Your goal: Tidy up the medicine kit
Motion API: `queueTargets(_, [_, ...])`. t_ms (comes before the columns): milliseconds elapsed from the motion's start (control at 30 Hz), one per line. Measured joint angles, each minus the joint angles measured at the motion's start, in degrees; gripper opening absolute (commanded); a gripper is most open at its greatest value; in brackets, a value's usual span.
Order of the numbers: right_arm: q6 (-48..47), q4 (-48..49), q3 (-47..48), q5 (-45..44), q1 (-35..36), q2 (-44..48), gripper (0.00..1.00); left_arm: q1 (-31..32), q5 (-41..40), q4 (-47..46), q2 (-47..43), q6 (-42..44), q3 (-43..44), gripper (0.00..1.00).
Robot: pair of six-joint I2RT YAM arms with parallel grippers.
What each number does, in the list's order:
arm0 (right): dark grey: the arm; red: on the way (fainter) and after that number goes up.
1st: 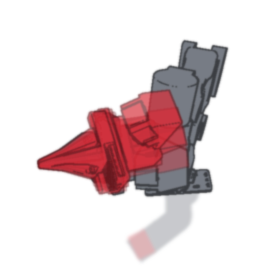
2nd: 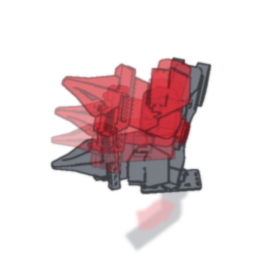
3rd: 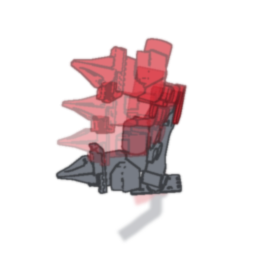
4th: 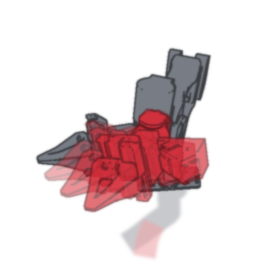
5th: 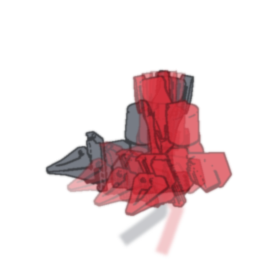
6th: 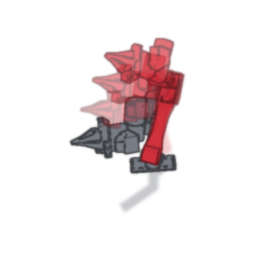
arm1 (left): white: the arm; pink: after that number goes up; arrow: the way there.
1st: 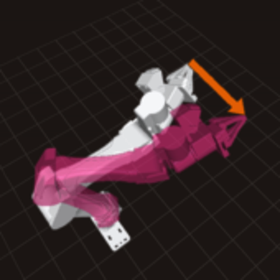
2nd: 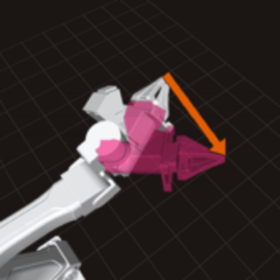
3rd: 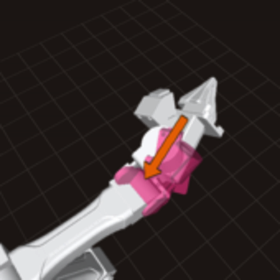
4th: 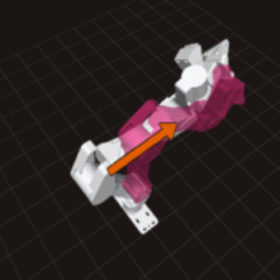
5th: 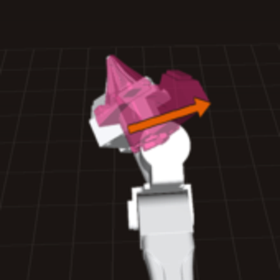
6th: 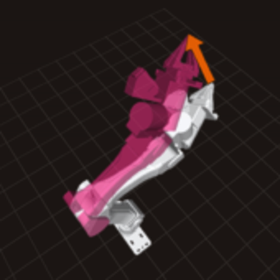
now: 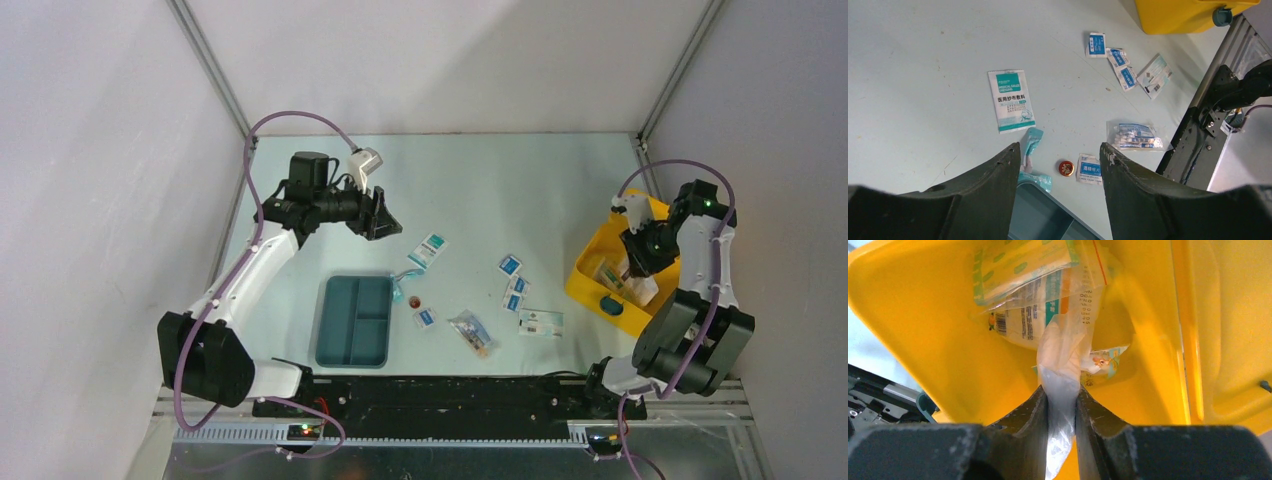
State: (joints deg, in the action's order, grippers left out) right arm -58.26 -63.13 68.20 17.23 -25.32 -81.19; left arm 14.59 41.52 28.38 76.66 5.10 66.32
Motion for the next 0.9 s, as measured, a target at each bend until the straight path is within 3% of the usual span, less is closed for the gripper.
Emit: queueTargets(900, [-1.2, 4.8, -0.6, -3.4, 0.0, -5.9, 0.46, -0.1, -2.2, 0.0, -0.3, 1.0, -1.0, 0.65])
